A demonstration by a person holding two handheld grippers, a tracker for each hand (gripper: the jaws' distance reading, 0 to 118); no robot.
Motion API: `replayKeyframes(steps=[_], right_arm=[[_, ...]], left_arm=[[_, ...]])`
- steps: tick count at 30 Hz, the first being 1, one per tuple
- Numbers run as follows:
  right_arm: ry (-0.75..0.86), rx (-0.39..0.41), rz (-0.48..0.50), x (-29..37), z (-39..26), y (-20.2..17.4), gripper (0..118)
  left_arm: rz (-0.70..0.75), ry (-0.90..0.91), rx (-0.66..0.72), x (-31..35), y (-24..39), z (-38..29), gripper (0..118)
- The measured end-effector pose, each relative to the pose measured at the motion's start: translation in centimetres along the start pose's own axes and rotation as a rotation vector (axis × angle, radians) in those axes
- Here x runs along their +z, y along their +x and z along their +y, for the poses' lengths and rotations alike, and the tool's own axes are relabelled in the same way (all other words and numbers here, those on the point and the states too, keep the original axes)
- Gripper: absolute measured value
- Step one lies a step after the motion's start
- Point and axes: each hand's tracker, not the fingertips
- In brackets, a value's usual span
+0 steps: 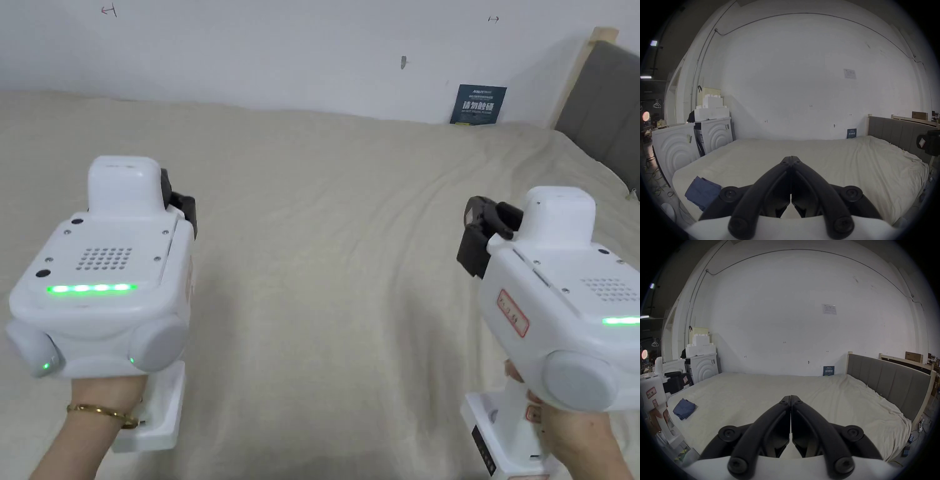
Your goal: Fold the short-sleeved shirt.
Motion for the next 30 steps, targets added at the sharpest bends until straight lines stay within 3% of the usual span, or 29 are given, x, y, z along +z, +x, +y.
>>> replayKeyframes(steps=[30], right_arm=[[-0.121,-0.005,-0.012,0.7,-4.0,-0.8,4]], left_arm=[[-0.047,-0.151,0.001,1.6,0.3,-5.2,0]])
